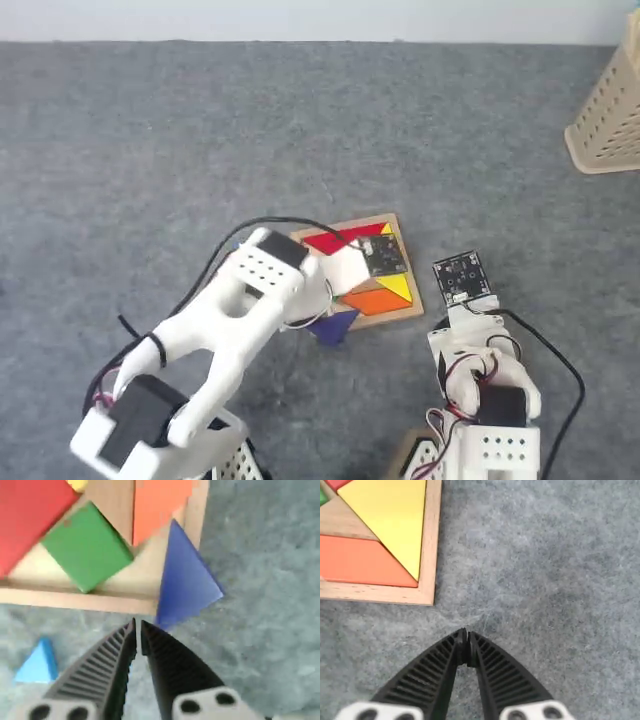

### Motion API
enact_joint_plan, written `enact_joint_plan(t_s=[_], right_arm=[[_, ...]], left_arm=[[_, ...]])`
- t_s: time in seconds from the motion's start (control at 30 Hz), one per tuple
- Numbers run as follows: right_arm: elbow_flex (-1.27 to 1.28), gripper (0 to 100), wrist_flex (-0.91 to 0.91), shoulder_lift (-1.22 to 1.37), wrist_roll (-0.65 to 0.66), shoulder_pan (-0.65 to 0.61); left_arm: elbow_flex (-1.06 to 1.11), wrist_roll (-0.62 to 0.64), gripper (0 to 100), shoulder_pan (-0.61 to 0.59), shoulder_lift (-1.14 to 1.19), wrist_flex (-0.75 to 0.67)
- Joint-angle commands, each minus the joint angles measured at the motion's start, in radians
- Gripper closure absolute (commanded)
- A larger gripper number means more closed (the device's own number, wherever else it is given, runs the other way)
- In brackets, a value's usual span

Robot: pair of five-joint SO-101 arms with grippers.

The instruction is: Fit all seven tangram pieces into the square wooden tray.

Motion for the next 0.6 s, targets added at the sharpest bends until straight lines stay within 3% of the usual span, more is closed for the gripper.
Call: enact_joint_plan(t_s=[0.0,0.17,0.3,0.43,0.57], right_arm=[[0.015,99.2,0.005,0.008,0.011,0.01],[0.015,99.2,0.005,0.008,0.011,0.01],[0.015,99.2,0.005,0.008,0.011,0.01],[0.015,99.2,0.005,0.008,0.011,0.01],[0.015,99.2,0.005,0.008,0.011,0.01]], left_arm=[[0.024,0.015,99,0.002,-0.058,-0.038],[0.03,0.02,99,-0.006,-0.081,-0.081],[0.09,0.081,99,-0.006,-0.25,-0.129],[0.168,0.072,99,-0.005,-0.437,-0.069],[0.202,0.048,99,0.014,-0.463,-0.008]])
